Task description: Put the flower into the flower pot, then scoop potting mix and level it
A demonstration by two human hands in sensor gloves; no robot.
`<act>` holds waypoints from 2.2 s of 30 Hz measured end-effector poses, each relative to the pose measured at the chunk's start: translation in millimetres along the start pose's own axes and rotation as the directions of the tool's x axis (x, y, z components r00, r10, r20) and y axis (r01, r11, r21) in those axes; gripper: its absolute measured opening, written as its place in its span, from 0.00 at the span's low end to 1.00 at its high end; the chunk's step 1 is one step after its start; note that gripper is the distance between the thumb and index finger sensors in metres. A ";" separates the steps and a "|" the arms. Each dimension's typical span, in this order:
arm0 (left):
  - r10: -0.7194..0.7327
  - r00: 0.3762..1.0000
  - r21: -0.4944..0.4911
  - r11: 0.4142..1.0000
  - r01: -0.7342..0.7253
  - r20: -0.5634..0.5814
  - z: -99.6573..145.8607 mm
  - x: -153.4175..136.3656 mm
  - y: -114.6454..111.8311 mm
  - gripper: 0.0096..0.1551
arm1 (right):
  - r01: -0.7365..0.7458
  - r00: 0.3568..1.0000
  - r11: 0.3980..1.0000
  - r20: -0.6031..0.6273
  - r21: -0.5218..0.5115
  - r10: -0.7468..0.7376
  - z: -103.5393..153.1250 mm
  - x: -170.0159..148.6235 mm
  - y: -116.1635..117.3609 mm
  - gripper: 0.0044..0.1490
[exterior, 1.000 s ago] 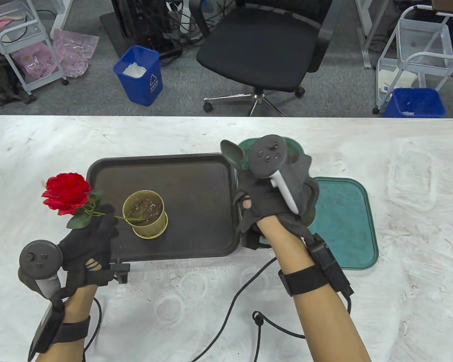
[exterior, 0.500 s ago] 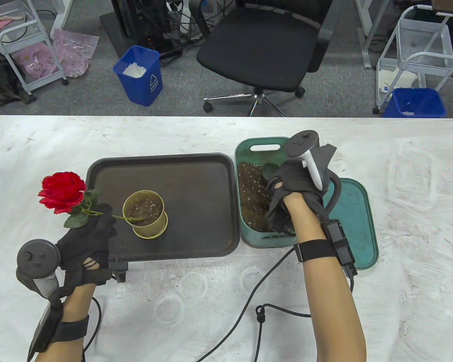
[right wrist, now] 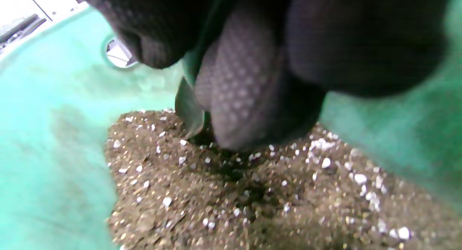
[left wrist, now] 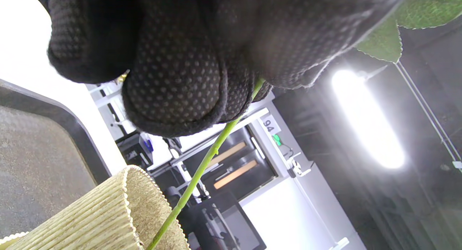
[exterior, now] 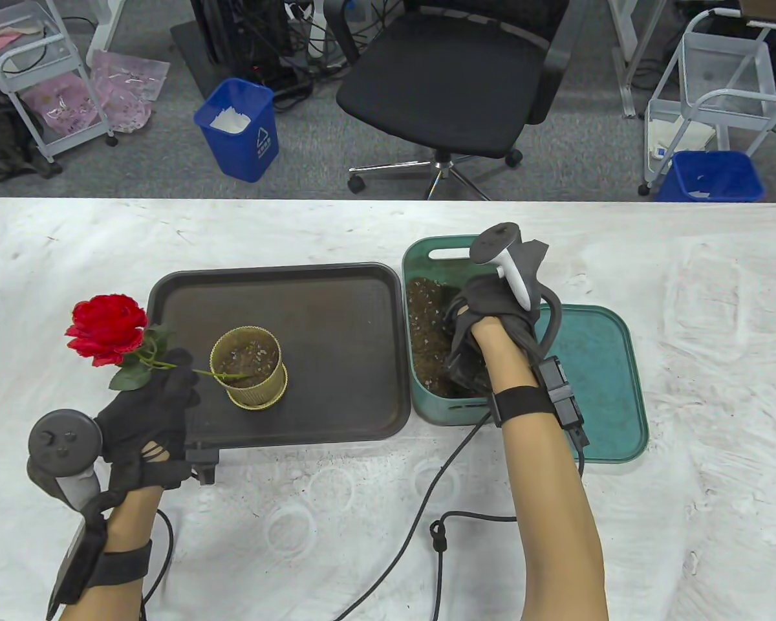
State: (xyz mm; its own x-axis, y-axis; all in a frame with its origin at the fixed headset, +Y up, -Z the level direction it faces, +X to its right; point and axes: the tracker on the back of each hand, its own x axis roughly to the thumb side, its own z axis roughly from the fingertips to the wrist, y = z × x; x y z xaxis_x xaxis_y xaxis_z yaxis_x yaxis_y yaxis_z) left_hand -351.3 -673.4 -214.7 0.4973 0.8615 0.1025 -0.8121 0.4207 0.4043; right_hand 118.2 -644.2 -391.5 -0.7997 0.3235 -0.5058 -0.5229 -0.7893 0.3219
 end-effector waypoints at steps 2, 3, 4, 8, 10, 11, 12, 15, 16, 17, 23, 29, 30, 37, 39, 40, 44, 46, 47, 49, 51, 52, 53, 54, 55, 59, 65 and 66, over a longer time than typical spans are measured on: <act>-0.001 1.000 0.000 1.000 0.001 0.001 0.0 0.2 -0.1 0.23 | 0.039 0.999 0.998 -0.004 0.056 -0.039 -4.2 -2.0 1.5 0.34; -0.001 1.000 0.000 1.000 0.001 0.001 0.0 0.2 -0.1 0.23 | 0.072 0.997 0.992 -0.002 0.099 -0.072 -5.6 -3.1 3.0 0.34; -0.001 1.000 0.000 1.000 0.001 0.000 0.1 0.3 -0.1 0.23 | 0.119 0.993 0.984 -0.007 0.133 -0.119 -6.4 -4.1 5.2 0.34; 0.001 1.000 -0.002 1.000 -0.001 0.001 0.5 0.7 -0.8 0.23 | 0.225 0.974 0.956 -0.029 0.189 -0.223 -10.4 -10.4 8.0 0.35; 0.000 1.000 -0.003 1.000 0.000 0.003 0.5 0.7 -1.0 0.23 | 0.293 0.956 0.928 -0.036 0.230 -0.293 -10.7 -14.7 8.4 0.35; 0.000 1.000 -0.003 1.000 0.000 0.004 0.6 0.6 -1.0 0.23 | 0.331 0.943 0.909 -0.042 0.252 -0.331 -10.0 -16.8 8.8 0.35; 0.000 1.000 -0.003 1.000 0.000 0.004 0.5 0.5 -1.0 0.23 | 0.352 0.934 0.899 -0.044 0.262 -0.353 -9.2 -18.4 8.8 0.35; 0.002 1.000 -0.001 1.000 -0.002 0.000 0.5 0.3 -0.6 0.23 | 0.386 0.920 0.883 -0.048 0.268 -0.388 -5.6 -25.3 6.6 0.35; 0.002 1.000 0.000 1.000 -0.002 -0.001 0.5 0.2 -0.5 0.23 | 0.411 0.909 0.870 -0.056 0.274 -0.412 -4.2 -27.6 6.0 0.35; 0.003 1.000 0.001 1.000 -0.003 -0.002 0.6 0.4 -0.5 0.23 | 0.442 0.894 0.853 -0.059 0.279 -0.444 -2.3 -31.0 4.8 0.35; 0.007 1.000 -0.003 1.000 -0.007 -0.001 1.0 0.7 -1.2 0.23 | 0.563 0.821 0.780 -0.072 0.274 -0.567 9.9 -44.3 3.2 0.34; 0.017 1.000 0.001 1.000 -0.017 -0.016 0.2 -1.9 0.4 0.23 | 0.616 0.780 0.748 -0.061 0.246 -0.622 24.6 -52.8 -1.1 0.34; 0.018 1.000 0.002 1.000 -0.018 -0.019 0.0 -2.4 0.7 0.23 | 0.626 0.772 0.740 -0.059 0.244 -0.633 28.0 -54.3 -2.7 0.34; 0.025 0.999 0.007 1.000 -0.025 -0.031 -0.6 -3.6 1.9 0.23 | 0.673 0.727 0.705 -0.023 0.223 -0.687 47.1 -62.1 -12.1 0.34; 0.026 0.999 0.007 1.000 -0.026 -0.032 -0.6 -3.4 2.1 0.23 | 0.676 0.722 0.703 -0.008 0.222 -0.692 53.1 -61.5 -14.2 0.34; 0.026 0.999 0.007 1.000 -0.026 -0.031 -0.6 -3.4 2.1 0.23 | 0.675 0.721 0.703 -0.002 0.223 -0.692 55.5 -60.8 -14.8 0.34; 0.030 0.999 0.004 1.000 -0.030 -0.029 -0.4 -3.2 1.6 0.23 | 0.661 0.723 0.710 0.049 0.243 -0.689 71.7 -50.0 -17.4 0.34; 0.030 0.999 0.002 1.000 -0.030 -0.027 -0.4 -3.3 1.5 0.23 | 0.649 0.724 0.714 0.074 0.263 -0.686 78.8 -42.4 -16.2 0.34; 0.031 0.999 0.001 1.000 -0.031 -0.026 -0.4 -3.4 1.3 0.23 | 0.637 0.725 0.716 0.095 0.286 -0.683 84.2 -35.5 -14.1 0.34; 0.032 0.999 0.001 1.000 -0.032 -0.025 -0.4 -3.5 1.2 0.23 | 0.611 0.728 0.722 0.128 0.325 -0.673 92.4 -22.5 -9.1 0.34; 0.032 0.999 0.001 1.000 -0.032 -0.026 -0.3 -3.6 1.1 0.23 | 0.579 0.732 0.728 0.161 0.366 -0.663 100.0 -7.7 -1.6 0.34; 0.033 0.999 0.001 0.999 -0.033 -0.027 -0.3 -3.7 1.1 0.23 | 0.562 0.733 0.731 0.176 0.387 -0.657 103.9 0.8 3.6 0.34; 0.033 0.999 0.001 0.999 -0.033 -0.027 -0.2 -3.7 1.0 0.23 | 0.548 0.735 0.733 0.187 0.403 -0.652 106.5 7.1 7.8 0.34; 0.032 0.999 0.002 0.999 -0.032 -0.027 -0.2 -3.6 1.1 0.23 | 0.531 0.738 0.736 0.198 0.420 -0.646 109.1 13.7 12.8 0.34; 0.031 0.999 0.002 1.000 -0.031 -0.027 -0.3 -3.6 1.2 0.23 | 0.512 0.742 0.740 0.209 0.436 -0.637 111.8 20.7 18.6 0.34; 0.027 0.999 0.007 1.000 -0.027 -0.029 -0.4 -3.9 1.9 0.23 | 0.432 0.771 0.762 0.242 0.482 -0.589 117.5 46.4 45.4 0.34; 0.024 0.999 0.011 1.000 -0.024 -0.033 -0.6 -4.0 3.0 0.23 | 0.343 0.817 0.792 0.255 0.504 -0.517 114.4 72.7 77.6 0.34; 0.025 0.999 0.011 1.000 -0.024 -0.033 -0.6 -4.0 2.9 0.23 | 0.332 0.823 0.797 0.258 0.505 -0.506 113.8 75.6 82.3 0.34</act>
State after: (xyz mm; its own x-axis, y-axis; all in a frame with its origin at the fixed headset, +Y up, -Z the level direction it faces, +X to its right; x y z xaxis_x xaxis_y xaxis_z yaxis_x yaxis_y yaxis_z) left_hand -355.9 -675.4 -214.5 0.4668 0.8805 0.0821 -0.8206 0.3967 0.4114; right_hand -18.9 -625.3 -312.2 -0.4695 0.8004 -0.3727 -0.8311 -0.2582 0.4926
